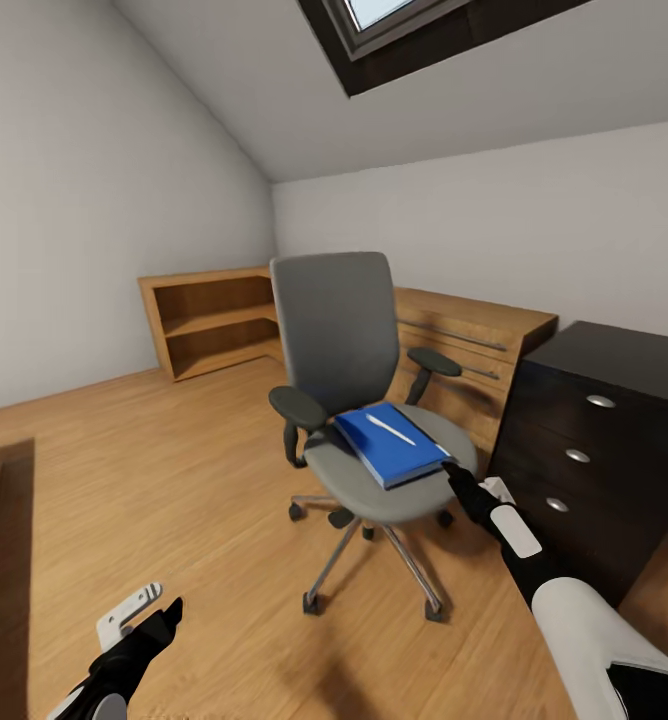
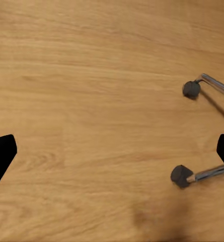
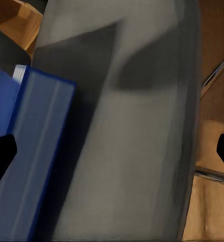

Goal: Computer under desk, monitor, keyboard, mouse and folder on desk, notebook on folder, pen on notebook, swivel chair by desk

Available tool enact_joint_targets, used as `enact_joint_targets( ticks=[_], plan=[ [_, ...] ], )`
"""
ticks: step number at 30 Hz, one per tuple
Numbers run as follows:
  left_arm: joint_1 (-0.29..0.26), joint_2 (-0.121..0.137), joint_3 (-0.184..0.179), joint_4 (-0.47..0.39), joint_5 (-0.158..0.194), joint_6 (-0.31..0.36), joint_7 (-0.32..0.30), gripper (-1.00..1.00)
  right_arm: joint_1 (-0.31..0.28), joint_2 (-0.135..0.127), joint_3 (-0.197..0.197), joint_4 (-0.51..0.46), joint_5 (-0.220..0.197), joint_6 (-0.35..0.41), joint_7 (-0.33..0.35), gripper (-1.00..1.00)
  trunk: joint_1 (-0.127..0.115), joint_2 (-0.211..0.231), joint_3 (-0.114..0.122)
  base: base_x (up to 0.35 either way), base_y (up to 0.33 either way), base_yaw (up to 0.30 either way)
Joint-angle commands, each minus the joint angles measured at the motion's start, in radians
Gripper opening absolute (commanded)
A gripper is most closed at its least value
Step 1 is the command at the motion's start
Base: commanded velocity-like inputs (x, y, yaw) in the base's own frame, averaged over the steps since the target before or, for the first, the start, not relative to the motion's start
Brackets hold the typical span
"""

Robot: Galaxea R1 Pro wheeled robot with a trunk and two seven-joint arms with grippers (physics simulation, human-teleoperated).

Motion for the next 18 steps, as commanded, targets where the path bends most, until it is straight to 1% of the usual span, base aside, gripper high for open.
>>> enact_joint_targets(
  ticks=[1, 8, 11, 13, 18],
  plan=[
    [0.0, -0.001, 0.0, -0.001, 0.01, 0.003, 0.005, 1.0, -0.001, 0.001, -0.002, -0.003, -0.02, 0.005, 0.005, 1.0, 0.0, 0.0, -0.001, 0.0, 0.0, 0.271],
    [0.0, -0.001, 0.0, -0.001, 0.01, 0.004, 0.004, 1.0, -0.001, 0.001, -0.002, -0.003, -0.02, 0.004, 0.006, 1.0, 0.0, 0.0, -0.001, 0.0, 0.0, 0.27],
    [0.0, -0.001, -0.011, -0.001, 0.01, 0.005, 0.002, 1.0, -0.001, 0.001, -0.002, -0.003, -0.02, 0.003, 0.005, 1.0, 0.0, 0.0, -0.001, 0.0, 0.0, 0.218],
    [0.0, -0.001, -0.018, -0.001, 0.01, 0.005, 0.002, 1.0, -0.001, 0.001, -0.002, -0.003, -0.02, 0.003, 0.005, 1.0, 0.0, 0.0, -0.001, -0.122, 0.0, 0.094],
    [0.0, -0.001, -0.022, -0.001, 0.01, 0.006, 0.002, 1.0, -0.001, 0.001, -0.002, -0.003, -0.02, 0.005, 0.006, 1.0, 0.0, 0.0, -0.001, -0.268, 0.0, 0.02]
  ],
)
